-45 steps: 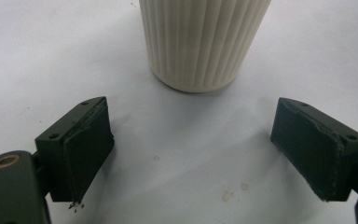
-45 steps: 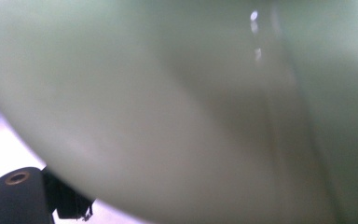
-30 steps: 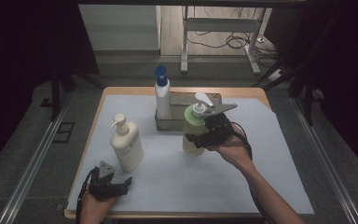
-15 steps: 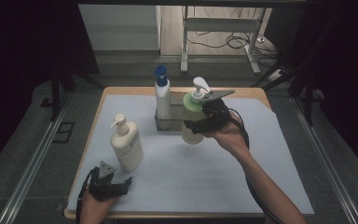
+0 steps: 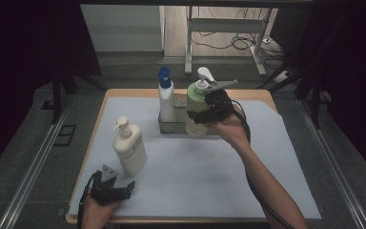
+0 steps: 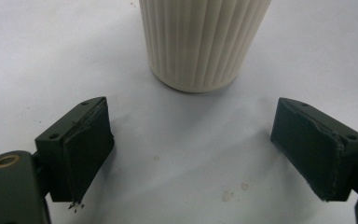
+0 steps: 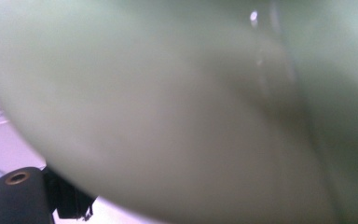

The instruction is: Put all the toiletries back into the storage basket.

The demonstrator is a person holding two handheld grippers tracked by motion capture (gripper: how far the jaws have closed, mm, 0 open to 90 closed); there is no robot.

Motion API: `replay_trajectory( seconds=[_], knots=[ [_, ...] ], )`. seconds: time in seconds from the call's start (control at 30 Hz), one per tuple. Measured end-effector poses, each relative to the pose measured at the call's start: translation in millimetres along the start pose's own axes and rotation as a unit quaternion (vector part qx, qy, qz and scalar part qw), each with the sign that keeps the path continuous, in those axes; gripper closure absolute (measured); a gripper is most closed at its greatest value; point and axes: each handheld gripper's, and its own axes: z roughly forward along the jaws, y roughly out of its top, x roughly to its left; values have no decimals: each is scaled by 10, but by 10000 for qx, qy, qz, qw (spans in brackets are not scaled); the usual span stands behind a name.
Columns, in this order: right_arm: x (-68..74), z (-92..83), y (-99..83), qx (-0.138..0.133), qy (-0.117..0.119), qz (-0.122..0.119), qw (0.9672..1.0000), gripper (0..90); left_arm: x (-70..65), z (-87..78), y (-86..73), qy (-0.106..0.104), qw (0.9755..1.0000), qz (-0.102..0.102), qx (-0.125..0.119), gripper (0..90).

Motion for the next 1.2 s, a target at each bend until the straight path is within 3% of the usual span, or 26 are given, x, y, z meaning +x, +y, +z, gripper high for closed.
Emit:
replay_trajectory(
  seconds=[0.8, 1.2],
  knots=[
    [-208, 334, 210, -69, -526, 344, 9980, 116, 5, -1, 4, -16, 10000, 10, 20, 120],
    [-238, 554, 239, -41, -665, 338, 9972, 116, 3, -2, 3, -14, 10000, 1, 25, 120]
  ],
)
